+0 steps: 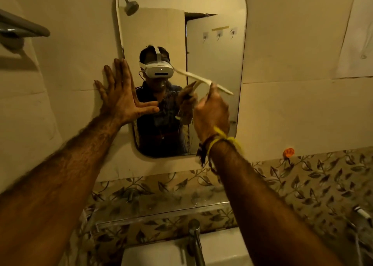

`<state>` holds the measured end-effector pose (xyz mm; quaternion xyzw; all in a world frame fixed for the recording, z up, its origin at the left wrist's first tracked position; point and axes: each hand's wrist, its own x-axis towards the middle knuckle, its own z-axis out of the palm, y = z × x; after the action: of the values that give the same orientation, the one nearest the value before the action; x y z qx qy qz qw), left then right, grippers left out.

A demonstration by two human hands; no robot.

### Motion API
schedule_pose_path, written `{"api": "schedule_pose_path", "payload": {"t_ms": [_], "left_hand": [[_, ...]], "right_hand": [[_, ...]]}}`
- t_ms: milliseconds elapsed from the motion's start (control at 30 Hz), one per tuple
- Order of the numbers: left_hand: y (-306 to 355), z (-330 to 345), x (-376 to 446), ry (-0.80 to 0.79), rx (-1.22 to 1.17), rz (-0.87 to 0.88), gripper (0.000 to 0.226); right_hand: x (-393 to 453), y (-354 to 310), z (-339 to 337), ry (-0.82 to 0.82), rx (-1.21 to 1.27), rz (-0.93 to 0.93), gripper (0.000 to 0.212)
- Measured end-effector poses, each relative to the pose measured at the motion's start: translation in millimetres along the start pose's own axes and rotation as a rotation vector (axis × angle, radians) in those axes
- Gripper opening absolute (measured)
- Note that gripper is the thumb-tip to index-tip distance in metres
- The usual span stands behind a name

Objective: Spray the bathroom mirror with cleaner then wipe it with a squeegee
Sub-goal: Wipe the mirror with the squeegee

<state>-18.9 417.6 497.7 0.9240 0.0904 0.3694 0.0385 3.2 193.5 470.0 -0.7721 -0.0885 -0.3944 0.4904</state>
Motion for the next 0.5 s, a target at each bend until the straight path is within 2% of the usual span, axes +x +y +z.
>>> {"api": "schedule_pose_path", "payload": {"t_ms": [100, 200, 267, 400, 500], "left_hand": [[-8, -1, -3, -0.006, 0.064, 0.039, 0.156], [-15, -1, -6, 0.007, 0.085, 0.067, 0.160], [-20, 1, -8, 0.027, 0.073, 0.073, 0.162], [-26, 0, -8, 0.045, 0.033, 0.039, 0.165], [-33, 0, -12, 0.049, -0.050, 0.072, 0.164]], "right_hand": [[-9, -15, 4, -0.061, -0.017, -0.042, 0.041], [21, -48, 5, -0.097, -0.069, -0.196, 0.040], [28, -62, 11, -0.122, -0.135, -0.307, 0.047], [-11, -43, 26, -0.185, -0.229, -0.486, 0.055], [-18, -35, 34, -0.136, -0.244, -0.528, 0.056]]}}
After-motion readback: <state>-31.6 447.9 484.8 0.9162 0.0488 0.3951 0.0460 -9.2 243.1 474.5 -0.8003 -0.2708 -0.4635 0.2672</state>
